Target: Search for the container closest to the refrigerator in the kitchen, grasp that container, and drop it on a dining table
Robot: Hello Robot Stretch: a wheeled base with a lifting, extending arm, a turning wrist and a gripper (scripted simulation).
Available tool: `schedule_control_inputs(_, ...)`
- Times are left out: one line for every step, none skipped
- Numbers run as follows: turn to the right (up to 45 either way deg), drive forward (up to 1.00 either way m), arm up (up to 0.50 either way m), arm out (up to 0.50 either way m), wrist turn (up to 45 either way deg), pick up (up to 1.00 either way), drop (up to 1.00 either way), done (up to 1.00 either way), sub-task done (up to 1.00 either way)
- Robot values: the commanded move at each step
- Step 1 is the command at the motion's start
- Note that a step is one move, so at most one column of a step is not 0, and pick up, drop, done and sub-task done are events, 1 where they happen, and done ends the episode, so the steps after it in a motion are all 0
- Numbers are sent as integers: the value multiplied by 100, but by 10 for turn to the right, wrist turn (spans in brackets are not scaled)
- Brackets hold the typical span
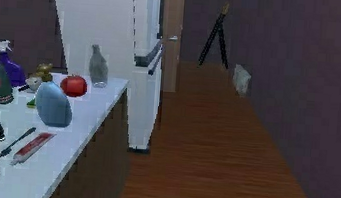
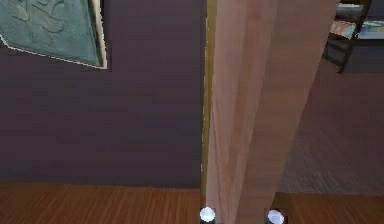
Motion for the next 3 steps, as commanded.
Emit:
schedule_control_inputs(0, 90, 0, 0, 0, 0, 0, 0, 0)
schedule_control_inputs(-450, 0, 0, 0, 0, 0, 0, 0, 0)
schedule_control_inputs(-450, 0, 0, 0, 0, 0, 0, 0, 0)
